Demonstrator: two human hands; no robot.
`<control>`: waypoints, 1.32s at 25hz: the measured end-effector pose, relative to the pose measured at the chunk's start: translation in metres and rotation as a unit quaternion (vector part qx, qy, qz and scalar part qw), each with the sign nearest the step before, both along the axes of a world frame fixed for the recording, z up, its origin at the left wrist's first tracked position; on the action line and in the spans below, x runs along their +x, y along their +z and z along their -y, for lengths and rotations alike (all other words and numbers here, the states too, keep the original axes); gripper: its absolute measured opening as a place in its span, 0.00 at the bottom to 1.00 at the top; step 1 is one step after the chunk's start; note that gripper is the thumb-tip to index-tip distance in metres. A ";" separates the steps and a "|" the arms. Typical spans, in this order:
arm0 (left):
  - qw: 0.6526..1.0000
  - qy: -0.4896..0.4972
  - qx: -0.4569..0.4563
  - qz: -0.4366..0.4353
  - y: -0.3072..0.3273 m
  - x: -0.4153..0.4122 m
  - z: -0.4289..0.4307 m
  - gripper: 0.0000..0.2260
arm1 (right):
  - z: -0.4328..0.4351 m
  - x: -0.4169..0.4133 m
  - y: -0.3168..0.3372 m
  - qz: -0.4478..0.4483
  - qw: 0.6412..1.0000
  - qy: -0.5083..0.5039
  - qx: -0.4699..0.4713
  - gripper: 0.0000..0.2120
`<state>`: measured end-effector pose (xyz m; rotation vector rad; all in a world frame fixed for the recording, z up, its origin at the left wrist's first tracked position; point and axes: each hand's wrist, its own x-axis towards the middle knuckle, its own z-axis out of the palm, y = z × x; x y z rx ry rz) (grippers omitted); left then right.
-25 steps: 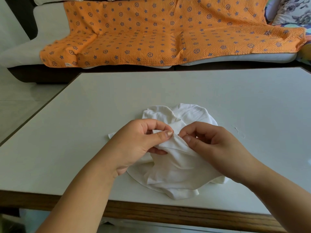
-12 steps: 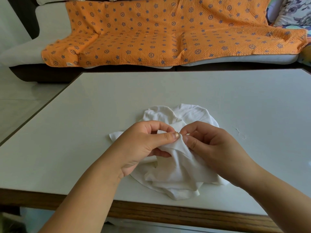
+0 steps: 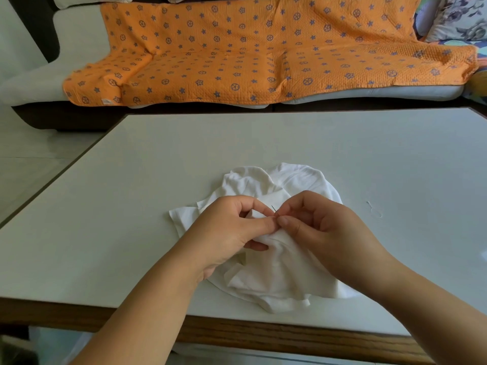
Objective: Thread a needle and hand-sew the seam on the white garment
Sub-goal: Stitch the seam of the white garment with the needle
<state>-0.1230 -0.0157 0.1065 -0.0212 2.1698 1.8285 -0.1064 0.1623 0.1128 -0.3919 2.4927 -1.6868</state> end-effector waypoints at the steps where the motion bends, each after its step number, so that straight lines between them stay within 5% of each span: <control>1: 1.000 0.001 -0.001 -0.002 0.000 0.000 0.000 0.04 | 0.000 0.000 -0.001 -0.005 1.000 -0.003 0.015 0.05; 4: 1.000 0.019 -0.008 -0.010 0.002 0.000 0.000 0.03 | -0.002 -0.006 -0.002 -0.039 0.997 -0.062 0.019 0.06; 6: 1.000 0.028 0.002 -0.007 0.004 -0.001 0.002 0.03 | -0.009 -0.015 0.003 -0.001 0.988 -0.108 -0.107 0.06; 10: 0.997 0.013 0.077 0.024 0.008 0.001 0.004 0.03 | -0.023 -0.029 0.016 0.180 0.885 -0.095 -0.418 0.08; 15: 0.994 0.017 0.107 0.028 0.012 0.004 0.003 0.00 | -0.036 -0.046 0.009 0.175 0.832 -0.133 -0.509 0.09; 20: 0.995 0.016 0.095 0.022 0.015 0.004 0.006 0.01 | -0.048 -0.058 0.000 0.076 0.882 -0.271 -0.379 0.07; 26: 0.998 0.014 0.054 0.001 0.015 0.004 0.009 0.01 | -0.037 -0.044 0.012 0.053 0.912 -0.244 -0.326 0.04; 30: 0.999 0.006 0.044 -0.012 0.014 0.003 0.010 0.01 | -0.004 -0.013 0.006 -0.002 0.988 -0.129 -0.087 0.05; 33: 0.999 0.002 0.050 -0.020 0.014 0.004 0.008 0.07 | 0.008 -0.003 -0.003 -0.072 0.990 -0.096 0.066 0.05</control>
